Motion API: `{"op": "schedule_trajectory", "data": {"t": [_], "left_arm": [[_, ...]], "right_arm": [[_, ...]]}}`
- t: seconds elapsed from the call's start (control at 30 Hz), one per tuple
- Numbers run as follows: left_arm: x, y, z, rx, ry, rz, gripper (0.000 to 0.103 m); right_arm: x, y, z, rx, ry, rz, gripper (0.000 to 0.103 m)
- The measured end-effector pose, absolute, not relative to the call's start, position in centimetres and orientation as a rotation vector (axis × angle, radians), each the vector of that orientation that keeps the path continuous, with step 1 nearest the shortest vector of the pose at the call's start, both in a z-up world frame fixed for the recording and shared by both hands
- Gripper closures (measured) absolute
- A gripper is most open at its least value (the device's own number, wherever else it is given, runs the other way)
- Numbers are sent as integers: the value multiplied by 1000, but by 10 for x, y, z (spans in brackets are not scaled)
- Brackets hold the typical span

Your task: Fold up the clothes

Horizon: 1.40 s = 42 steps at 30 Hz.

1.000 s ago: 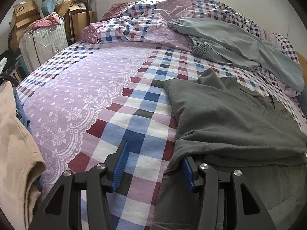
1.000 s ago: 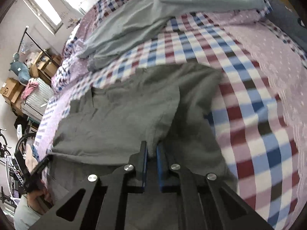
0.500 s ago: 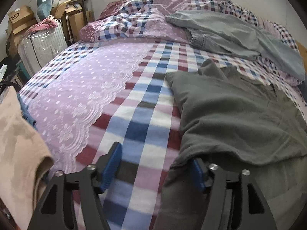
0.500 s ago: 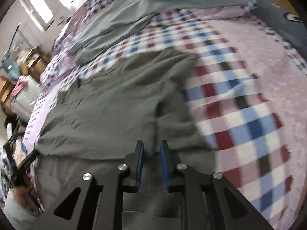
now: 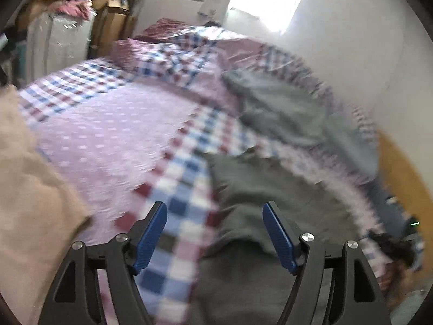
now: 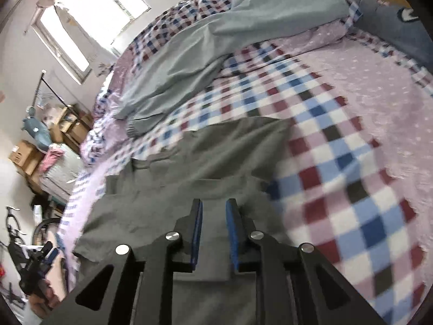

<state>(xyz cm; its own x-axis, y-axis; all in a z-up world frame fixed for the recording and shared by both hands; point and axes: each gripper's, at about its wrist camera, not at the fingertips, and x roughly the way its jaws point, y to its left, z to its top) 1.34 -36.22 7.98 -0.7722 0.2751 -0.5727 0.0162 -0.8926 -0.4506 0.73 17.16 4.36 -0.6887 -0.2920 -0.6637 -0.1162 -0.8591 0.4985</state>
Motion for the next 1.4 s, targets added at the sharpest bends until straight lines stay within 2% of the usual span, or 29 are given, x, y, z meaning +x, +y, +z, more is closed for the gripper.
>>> {"op": "schedule_trajectory", "data": {"t": [0.17, 0.4, 0.5, 0.63, 0.93, 1.1, 1.2, 1.4], "left_arm": [[-5, -340, 73, -1009, -597, 2727, 26], [-33, -311, 32, -1380, -306, 2785, 26], [-36, -308, 25, -1410, -250, 2789, 26], [-28, -310, 34, -1352, -266, 2797, 26], [14, -342, 55, -1258, -411, 2795, 26], [59, -343, 68, -1229, -344, 2804, 26], [76, -344, 65, -1257, -370, 2786, 26], [95, -334, 64, -1279, -322, 2807, 26]], "right_arm": [[-2, 138, 39, 1194, -697, -2647, 82], [-8, 112, 12, 1368, -492, -2667, 81], [-7, 112, 5, 1376, -484, -2665, 79], [0, 104, 8, 1336, -439, -2714, 62], [36, 90, 29, 1215, -383, -2806, 60], [64, 83, 43, 1134, -448, -2833, 57], [83, 68, 49, 1100, -440, -2822, 57], [122, 26, 55, 1073, -274, -2827, 56]]}}
